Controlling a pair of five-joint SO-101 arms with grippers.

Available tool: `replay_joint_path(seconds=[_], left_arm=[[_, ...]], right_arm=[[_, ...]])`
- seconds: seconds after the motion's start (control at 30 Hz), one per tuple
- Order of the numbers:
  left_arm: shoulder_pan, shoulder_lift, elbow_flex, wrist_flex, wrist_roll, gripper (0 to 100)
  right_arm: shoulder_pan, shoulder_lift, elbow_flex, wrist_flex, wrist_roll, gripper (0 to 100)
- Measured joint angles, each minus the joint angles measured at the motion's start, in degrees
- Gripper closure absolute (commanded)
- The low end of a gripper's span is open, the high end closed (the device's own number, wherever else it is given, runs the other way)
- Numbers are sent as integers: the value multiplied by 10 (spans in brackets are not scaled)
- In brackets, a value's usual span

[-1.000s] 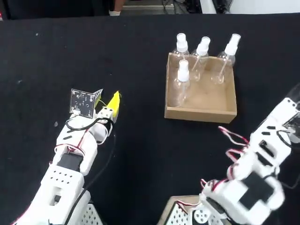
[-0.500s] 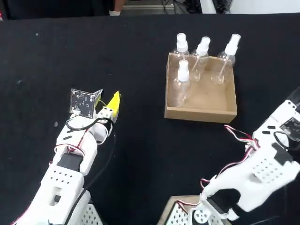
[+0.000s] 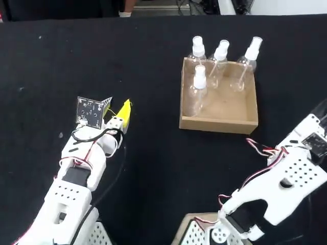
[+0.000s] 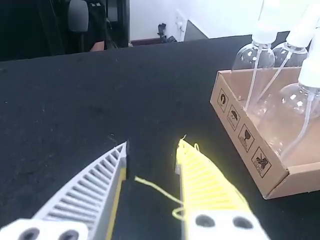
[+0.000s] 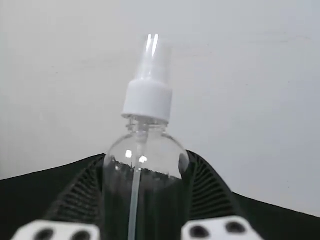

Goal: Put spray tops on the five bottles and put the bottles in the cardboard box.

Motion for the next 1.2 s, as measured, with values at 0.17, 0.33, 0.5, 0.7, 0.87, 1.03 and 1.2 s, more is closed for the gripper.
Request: replay_joint_path(seconds=[0.17,0.33,0.5,0.7,0.87,1.03,1.2], left_arm=[[0,0,0,0,0,845],[0,0,0,0,0,845],[0,0,0,0,0,845],[0,0,0,0,0,845],[0,0,0,0,0,845],[0,0,0,0,0,845],[0,0,0,0,0,845]], right_arm=[[1,44,-41,0,0,987],[1,72,-59,0,0,987],[1,87,-64,-9,0,986],[2,111,-85,-18,12,986],[0,134,-85,-62,51,960],[-11,133,-55,-87,68,850],[-18,130,-40,-87,69,848]])
